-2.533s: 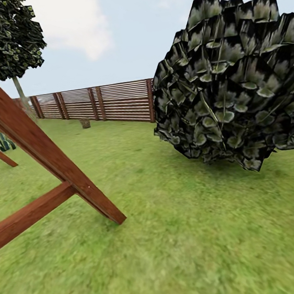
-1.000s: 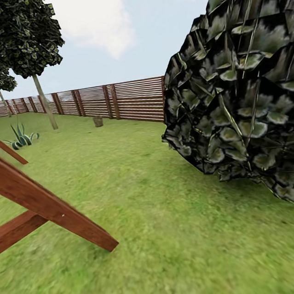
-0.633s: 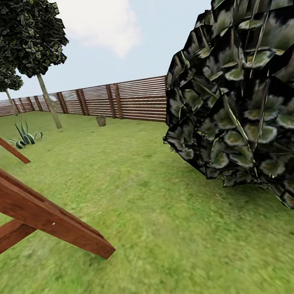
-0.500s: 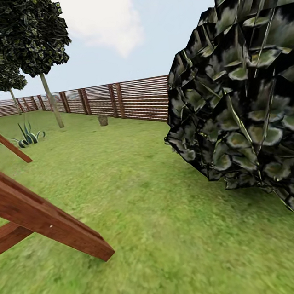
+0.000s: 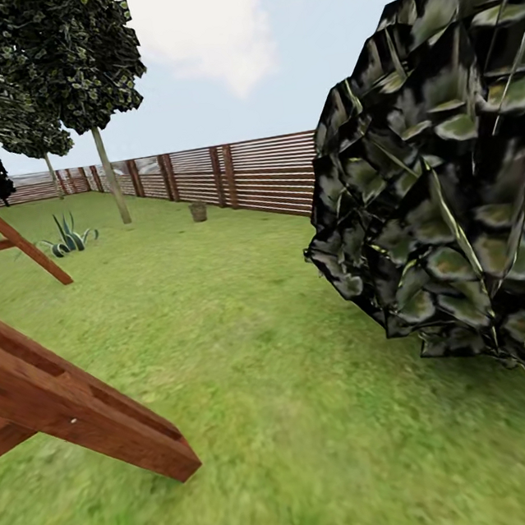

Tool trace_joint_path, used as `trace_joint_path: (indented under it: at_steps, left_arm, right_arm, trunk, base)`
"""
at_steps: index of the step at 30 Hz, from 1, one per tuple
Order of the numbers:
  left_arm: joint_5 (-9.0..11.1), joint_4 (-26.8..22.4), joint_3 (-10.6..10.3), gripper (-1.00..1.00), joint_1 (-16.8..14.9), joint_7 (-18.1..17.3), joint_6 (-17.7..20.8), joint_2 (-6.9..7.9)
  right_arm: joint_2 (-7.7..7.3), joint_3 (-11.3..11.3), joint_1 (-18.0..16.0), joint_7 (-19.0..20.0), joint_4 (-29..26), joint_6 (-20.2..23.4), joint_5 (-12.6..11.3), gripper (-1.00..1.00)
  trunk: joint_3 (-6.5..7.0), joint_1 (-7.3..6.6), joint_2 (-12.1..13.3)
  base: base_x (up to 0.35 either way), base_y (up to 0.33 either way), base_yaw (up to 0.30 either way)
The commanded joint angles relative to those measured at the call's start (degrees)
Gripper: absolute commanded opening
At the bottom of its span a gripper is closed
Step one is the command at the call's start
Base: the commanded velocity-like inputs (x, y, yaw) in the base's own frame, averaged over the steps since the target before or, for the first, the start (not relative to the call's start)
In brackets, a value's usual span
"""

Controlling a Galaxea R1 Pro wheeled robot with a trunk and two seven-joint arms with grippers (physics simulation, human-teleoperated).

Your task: Take the three Easter eggs out of the wicker basket on the lawn in the garden, then place them on the lawn next to a single tree (choose any tree) so that all three eggs are next to the same tree and none are left in the basket.

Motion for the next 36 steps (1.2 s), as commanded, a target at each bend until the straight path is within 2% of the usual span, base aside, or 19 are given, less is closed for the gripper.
trace_joint_path:
  at_steps: [1,12,21,36]
  left_arm:
    - [0.4,0.0,0.1,1.00,0.0,0.0,-0.1,-0.04]
    - [0.4,0.0,0.1,1.00,0.0,0.0,-0.1,-0.04]
    - [0.4,0.0,0.1,1.00,0.0,0.0,-0.1,-0.04]
    - [0.4,0.0,0.1,1.00,0.0,0.0,-0.1,-0.04]
  right_arm:
    - [0.01,0.0,0.0,0.0,0.1,-0.2,0.0,1.00]
    - [0.07,0.0,0.0,0.0,0.1,-0.2,0.0,1.00]
    - [0.11,0.0,0.0,0.0,0.1,-0.2,0.0,1.00]
    - [0.19,0.0,0.0,0.0,0.1,-0.2,0.0,1.00]
  trunk:
    - [-0.07,0.02,0.0]
    - [-0.08,0.02,0.0]
    - [-0.22,0.02,0.0]
    - [-0.23,0.02,0.0]
  base:
    - [0.265,-0.203,0.053]
    - [0.265,-0.203,0.019]
    - [0.265,-0.203,0.161]
    - [0.265,-0.203,0.006]
